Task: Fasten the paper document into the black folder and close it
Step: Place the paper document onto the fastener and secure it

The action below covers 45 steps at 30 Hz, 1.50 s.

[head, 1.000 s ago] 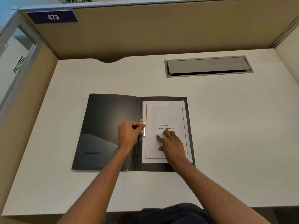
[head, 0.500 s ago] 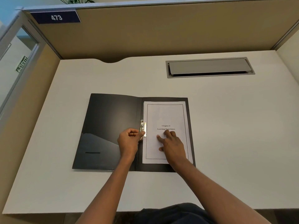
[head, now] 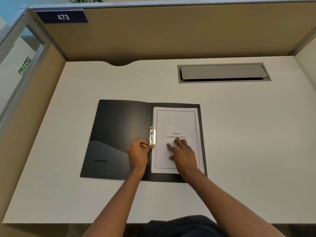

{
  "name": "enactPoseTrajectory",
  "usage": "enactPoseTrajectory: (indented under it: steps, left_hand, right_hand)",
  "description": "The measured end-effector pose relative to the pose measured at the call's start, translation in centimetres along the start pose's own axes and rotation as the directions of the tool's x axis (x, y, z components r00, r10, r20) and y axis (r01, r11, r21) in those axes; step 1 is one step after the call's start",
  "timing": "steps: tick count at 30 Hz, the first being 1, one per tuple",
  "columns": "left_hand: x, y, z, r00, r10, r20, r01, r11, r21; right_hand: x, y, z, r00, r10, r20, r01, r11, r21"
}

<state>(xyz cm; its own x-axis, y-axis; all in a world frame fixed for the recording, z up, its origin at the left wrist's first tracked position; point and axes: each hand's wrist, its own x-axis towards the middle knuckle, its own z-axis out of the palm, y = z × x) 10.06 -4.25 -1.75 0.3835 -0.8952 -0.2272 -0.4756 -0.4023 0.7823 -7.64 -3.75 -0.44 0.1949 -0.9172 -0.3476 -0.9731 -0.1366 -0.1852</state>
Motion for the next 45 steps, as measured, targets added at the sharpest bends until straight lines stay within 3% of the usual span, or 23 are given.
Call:
enactPoseTrajectory:
  steps: [14,22,24,27,31,45]
  left_hand:
    - [0.8,-0.1,-0.4,0.998,-0.027,0.057,0.026,1.000,0.017]
    - [0.4,0.5,-0.3,0.998,-0.022,0.065,0.015,0.995,0.096]
    - [0.2,0.6,-0.2,0.998,-0.014,0.061,0.008,0.995,0.102]
    - [0.0,0.7,-0.1,0.998,-0.015,0.054,0.011,0.996,0.085]
    - [-0.3,0.9,0.3,0.999,-0.016,0.039,0.014,0.997,0.074]
    - [-2.8,3.9,3.6,0.998,0.013,0.059,-0.019,0.995,0.095]
  right_hand:
    - [0.2,0.2,0.8,0.999,0.000,-0.033,0.000,1.000,0.002]
    - [-0.8,0.8,1.0,0.991,-0.006,-0.133,0.021,0.994,0.112]
    - [-1.2,1.5,0.4,0.981,0.049,-0.186,-0.015,0.983,0.183]
    - [-1.6,3.3,-0.4,0.929,0.259,-0.266,-0.172,0.935,0.309]
    - [-2.0,5.6,-0.9,0.865,0.450,-0.221,-0.362,0.866,0.345]
    - [-2.3,10.0,-1.6,0.853,0.497,-0.161,-0.386,0.807,0.448]
